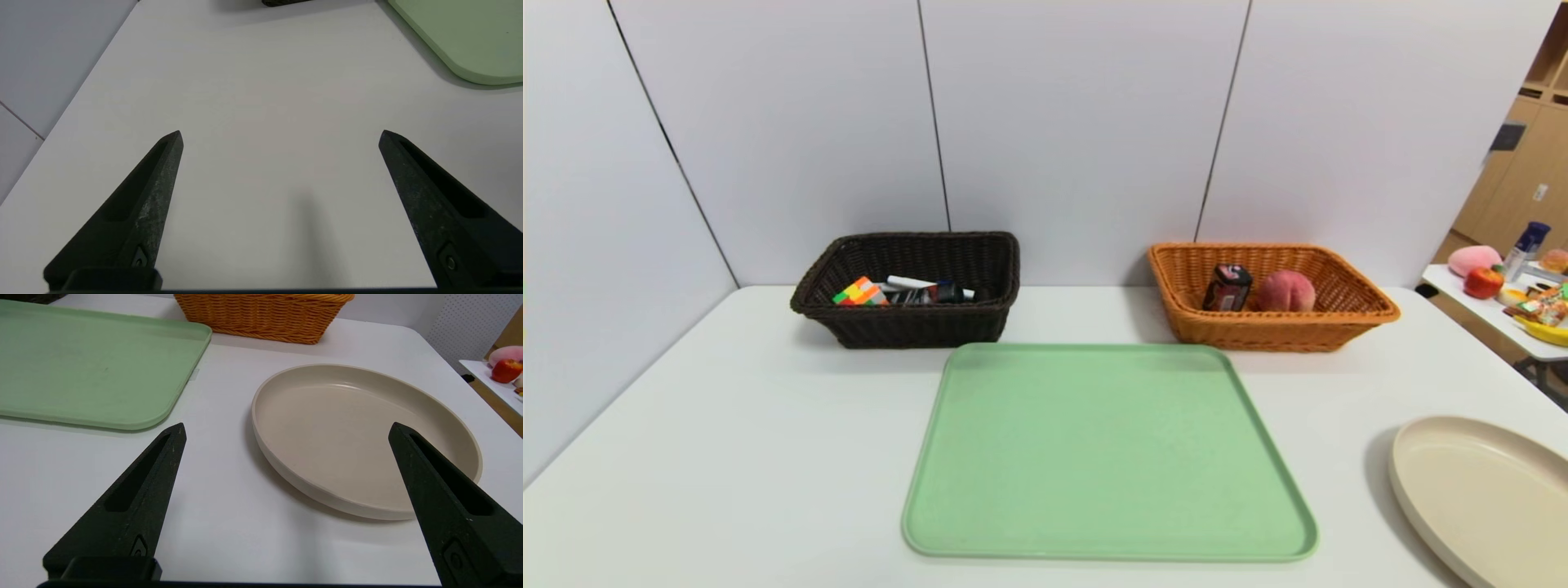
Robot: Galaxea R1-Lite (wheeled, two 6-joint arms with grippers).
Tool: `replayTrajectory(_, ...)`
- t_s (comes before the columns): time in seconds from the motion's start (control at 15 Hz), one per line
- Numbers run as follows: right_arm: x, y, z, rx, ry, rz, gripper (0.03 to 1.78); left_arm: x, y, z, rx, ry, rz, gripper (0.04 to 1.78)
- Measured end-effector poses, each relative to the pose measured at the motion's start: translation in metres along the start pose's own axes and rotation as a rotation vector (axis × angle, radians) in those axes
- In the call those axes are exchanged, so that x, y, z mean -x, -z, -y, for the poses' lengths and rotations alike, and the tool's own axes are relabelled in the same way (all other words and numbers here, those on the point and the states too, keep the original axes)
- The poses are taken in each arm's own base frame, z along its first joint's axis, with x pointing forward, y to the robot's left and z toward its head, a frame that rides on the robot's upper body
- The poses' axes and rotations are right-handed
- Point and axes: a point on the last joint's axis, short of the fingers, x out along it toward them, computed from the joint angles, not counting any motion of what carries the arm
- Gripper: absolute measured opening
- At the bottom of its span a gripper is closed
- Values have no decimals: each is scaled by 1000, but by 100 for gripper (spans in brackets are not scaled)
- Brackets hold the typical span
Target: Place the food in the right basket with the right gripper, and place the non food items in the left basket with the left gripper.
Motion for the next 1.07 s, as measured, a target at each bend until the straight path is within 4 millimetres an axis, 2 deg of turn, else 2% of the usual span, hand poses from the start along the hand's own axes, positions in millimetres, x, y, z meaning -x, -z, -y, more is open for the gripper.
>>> replayTrajectory(0.33, 0, 0, 1, -107, 35, 2, 171, 0, 1, 0, 114, -24, -10, 169)
replayTrajectory(1.07, 0, 0, 1, -110, 36, 3, 171, 0, 1, 0, 126, -32, -11, 169)
